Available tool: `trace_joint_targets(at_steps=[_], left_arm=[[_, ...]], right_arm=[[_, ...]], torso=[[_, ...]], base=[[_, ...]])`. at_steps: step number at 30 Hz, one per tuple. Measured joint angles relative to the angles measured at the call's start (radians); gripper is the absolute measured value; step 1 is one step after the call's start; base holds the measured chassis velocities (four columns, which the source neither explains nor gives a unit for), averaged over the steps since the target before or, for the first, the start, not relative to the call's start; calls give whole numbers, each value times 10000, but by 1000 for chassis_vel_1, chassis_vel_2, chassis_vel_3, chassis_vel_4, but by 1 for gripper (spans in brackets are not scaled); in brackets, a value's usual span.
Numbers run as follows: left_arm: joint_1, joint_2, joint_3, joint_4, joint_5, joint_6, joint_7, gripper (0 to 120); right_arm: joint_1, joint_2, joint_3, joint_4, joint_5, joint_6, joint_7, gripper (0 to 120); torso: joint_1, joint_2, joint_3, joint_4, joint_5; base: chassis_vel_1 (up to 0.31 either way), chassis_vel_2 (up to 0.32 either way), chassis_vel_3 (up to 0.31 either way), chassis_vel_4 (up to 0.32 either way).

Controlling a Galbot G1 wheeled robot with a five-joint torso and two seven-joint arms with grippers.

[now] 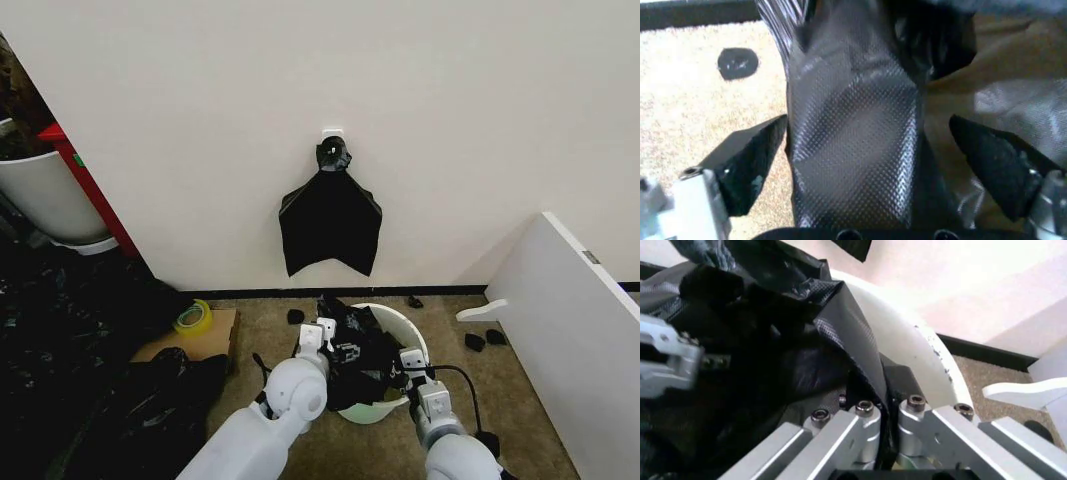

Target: Place the garbage bag over the trash bin.

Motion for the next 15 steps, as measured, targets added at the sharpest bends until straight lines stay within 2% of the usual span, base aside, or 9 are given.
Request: trace_joint_targets(at_steps=[1, 4, 6, 7, 15], left_arm=[[0, 0, 0, 0, 0, 0, 0, 94], [1, -205, -75, 370, 35, -193, 49, 80], [3, -229, -85, 404, 35, -203, 60, 77], [14, -281, -99, 456, 25, -207, 79, 70], [97, -256, -188, 269, -96, 106, 74, 41]], right_arm=[[0, 0, 0, 0, 0, 0, 0, 0], [7, -4, -27, -10, 8, -1, -4, 0], [8, -5, -27, -10, 8, -1, -5, 0], [10, -5, -28, -10, 9, -1, -6, 0], [-69, 4, 1, 25, -21, 100, -44, 0]], torso=[[0, 0, 0, 0, 0], [-1, 0, -2, 1, 2], [-1, 0, -2, 1, 2], [0, 0, -2, 0, 0], [0, 0, -1, -1, 0]], base=[[0, 0, 0, 0], [0, 0, 0, 0], [0, 0, 0, 0], [0, 0, 0, 0], [0, 0, 0, 0]])
